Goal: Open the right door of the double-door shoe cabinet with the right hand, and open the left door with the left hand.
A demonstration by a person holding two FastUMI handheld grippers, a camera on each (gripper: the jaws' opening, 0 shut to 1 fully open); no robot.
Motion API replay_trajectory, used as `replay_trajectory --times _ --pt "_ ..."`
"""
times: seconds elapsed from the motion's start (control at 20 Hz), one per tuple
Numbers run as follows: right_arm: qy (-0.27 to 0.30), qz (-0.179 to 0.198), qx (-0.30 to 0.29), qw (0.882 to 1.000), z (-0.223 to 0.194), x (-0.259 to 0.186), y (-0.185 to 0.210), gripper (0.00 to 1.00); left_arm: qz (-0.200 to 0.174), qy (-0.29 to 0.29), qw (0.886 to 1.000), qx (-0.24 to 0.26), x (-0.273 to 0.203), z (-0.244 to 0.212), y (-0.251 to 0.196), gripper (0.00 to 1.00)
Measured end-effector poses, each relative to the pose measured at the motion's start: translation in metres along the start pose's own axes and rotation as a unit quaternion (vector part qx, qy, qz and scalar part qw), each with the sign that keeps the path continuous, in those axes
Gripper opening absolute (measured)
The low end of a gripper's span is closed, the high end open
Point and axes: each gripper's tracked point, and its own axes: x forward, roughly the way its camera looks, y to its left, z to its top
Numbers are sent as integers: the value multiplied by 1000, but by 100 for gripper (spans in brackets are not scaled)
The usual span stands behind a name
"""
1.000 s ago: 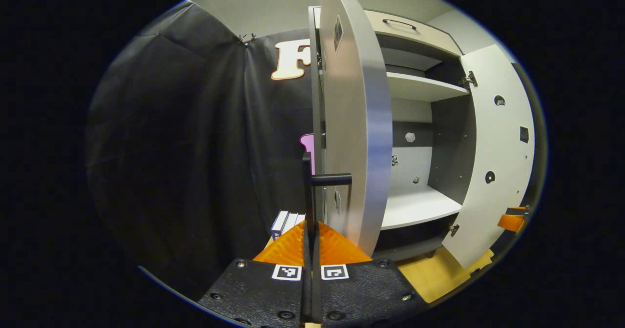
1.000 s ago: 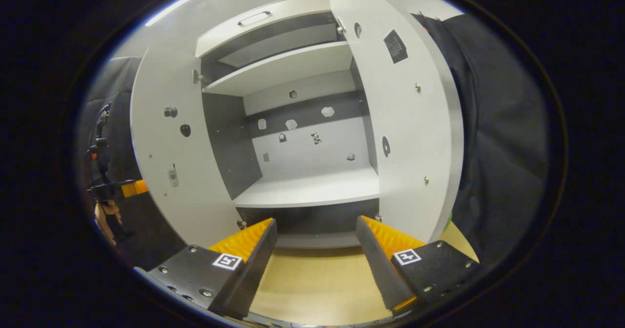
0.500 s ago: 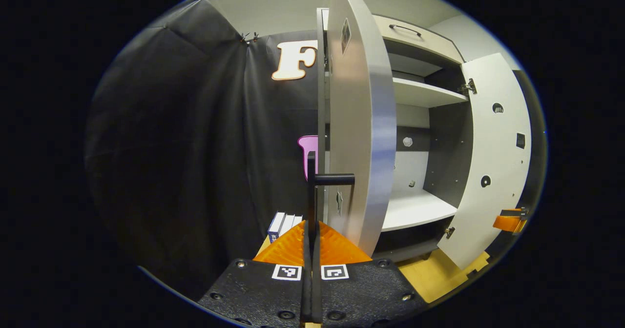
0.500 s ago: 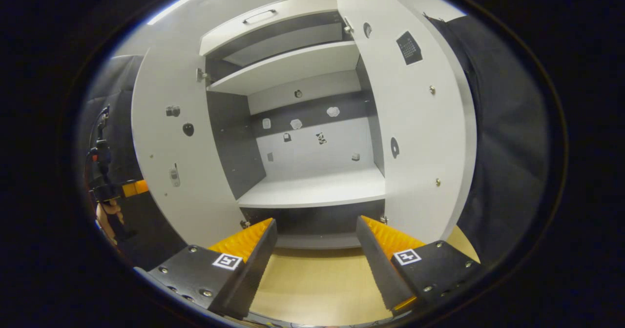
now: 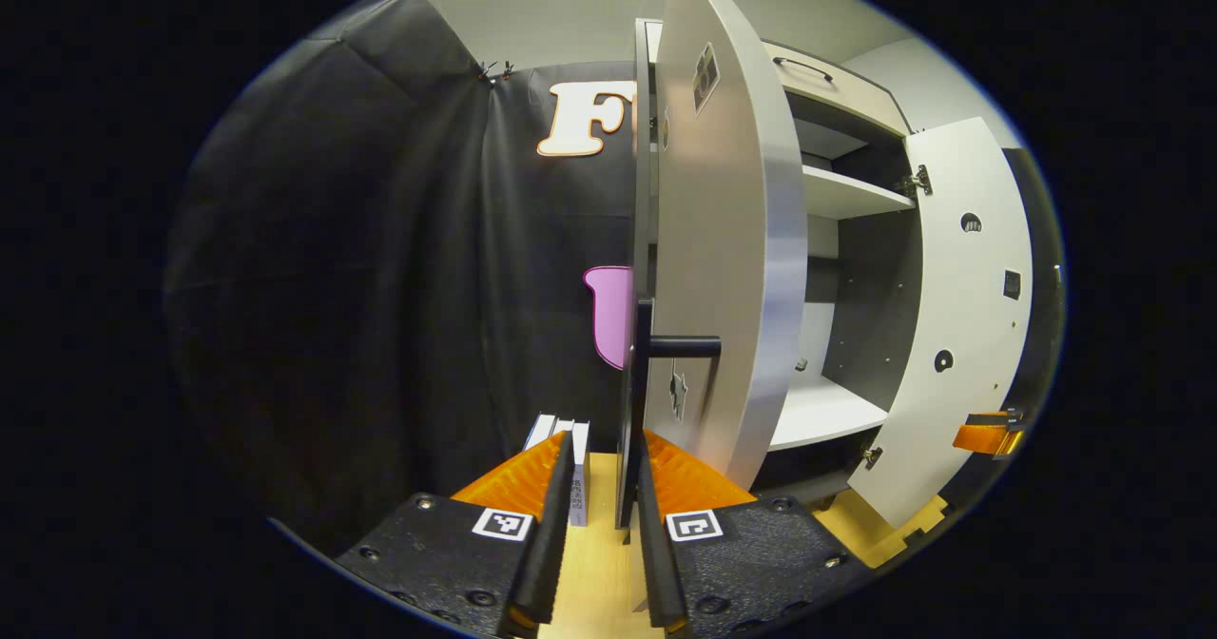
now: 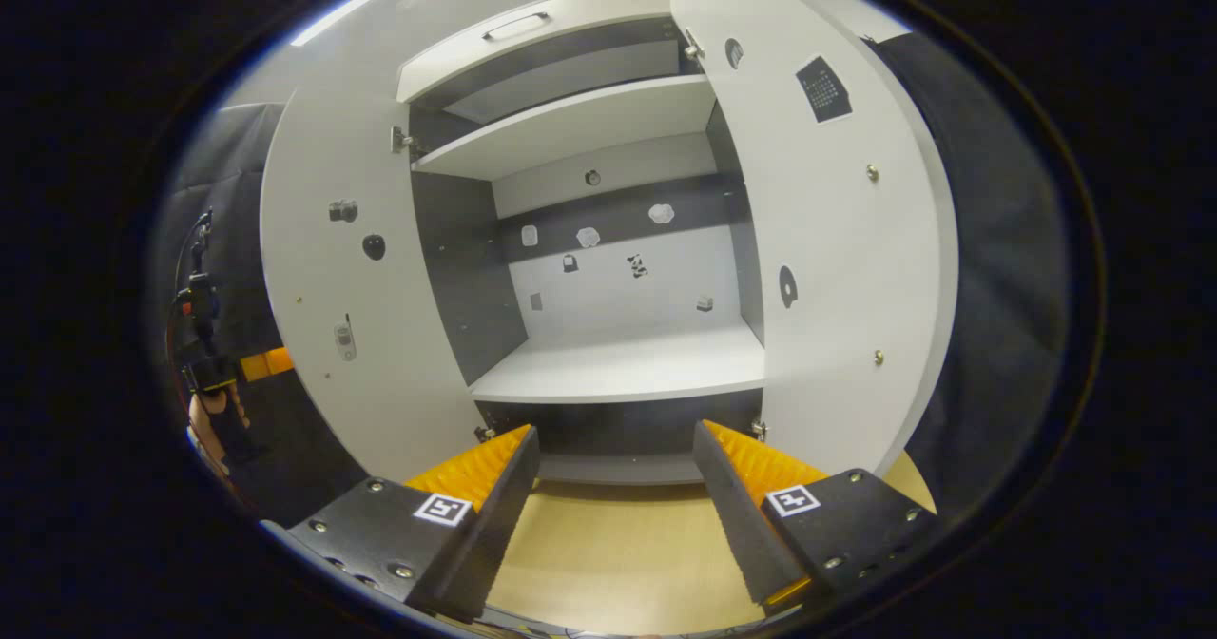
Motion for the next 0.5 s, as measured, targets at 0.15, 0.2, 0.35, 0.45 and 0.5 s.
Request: replay_trajectory --times 0.15,0.2,0.35,0.45,0.5 --pt "5 8 -3 1000 -3 3 3 97 8 2 1000 -2 -4 0 2 39" --pt "6 12 -3 1000 -3 5 4 97 10 1 1000 1 -8 0 3 39" --pt "8 23 -4 1000 -2 10 6 97 16 0 1000 -5 -26 4 -3 39" --pt "5 28 -8 1000 2 12 8 97 17 -5 1000 -15 -40 13 -13 39" --pt "4 30 -10 999 4 12 9 97 16 -10 1000 -16 -45 20 -20 39"
